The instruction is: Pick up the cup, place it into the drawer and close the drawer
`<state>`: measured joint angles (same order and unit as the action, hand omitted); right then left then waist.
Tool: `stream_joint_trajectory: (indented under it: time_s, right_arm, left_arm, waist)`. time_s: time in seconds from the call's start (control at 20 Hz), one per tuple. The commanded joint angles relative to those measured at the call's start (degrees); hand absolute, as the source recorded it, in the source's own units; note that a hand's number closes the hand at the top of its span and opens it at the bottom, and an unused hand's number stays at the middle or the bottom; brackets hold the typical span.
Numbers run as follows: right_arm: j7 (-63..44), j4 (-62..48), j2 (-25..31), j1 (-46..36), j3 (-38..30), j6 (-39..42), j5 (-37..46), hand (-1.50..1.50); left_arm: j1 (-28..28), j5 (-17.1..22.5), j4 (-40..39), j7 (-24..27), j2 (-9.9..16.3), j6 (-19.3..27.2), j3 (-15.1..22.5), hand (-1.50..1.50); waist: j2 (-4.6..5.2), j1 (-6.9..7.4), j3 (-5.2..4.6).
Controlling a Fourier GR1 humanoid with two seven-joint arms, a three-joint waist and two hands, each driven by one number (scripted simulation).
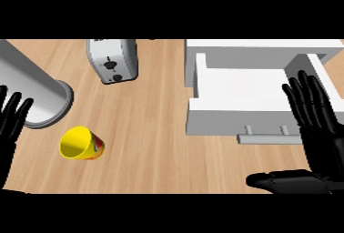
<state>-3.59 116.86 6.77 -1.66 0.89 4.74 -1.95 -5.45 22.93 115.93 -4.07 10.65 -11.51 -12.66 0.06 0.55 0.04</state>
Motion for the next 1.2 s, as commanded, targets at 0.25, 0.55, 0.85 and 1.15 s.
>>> stream_joint_trajectory:
  time_s: [0.25, 0.55, 0.85, 1.15]
  right_arm:
    - [-3.7, -6.3, 1.6, -9.2, -1.5, 1.9, -1.4, -1.5]
    - [-1.1, -9.6, 1.9, -10.7, -4.0, 2.9, -2.4, -1.5]
    - [-2.5, -8.2, 1.3, -11.8, -3.6, 2.0, -1.5, -1.5]
    - [-2.2, -7.1, 1.7, -10.4, -5.8, 2.6, -3.0, -1.5]
  left_arm:
    - [3.2, 1.7, -17.0, 4.2, 3.3, -6.0, -6.3, -1.5]
    - [1.5, -6.1, -25.8, 12.4, 1.1, -7.8, -4.6, -1.5]
    - [1.6, -9.3, -36.1, 18.5, 0.9, -8.9, -5.2, -1.5]
    - [8.6, -12.5, -53.5, 26.3, 4.1, -9.0, -7.4, -1.5]
  waist:
    - [0.02, -0.48, -0.07]
    - [0.01, -0.47, -0.06]
    - [-0.04, -0.5, -0.07]
    - [-0.03, -0.69, -0.07]
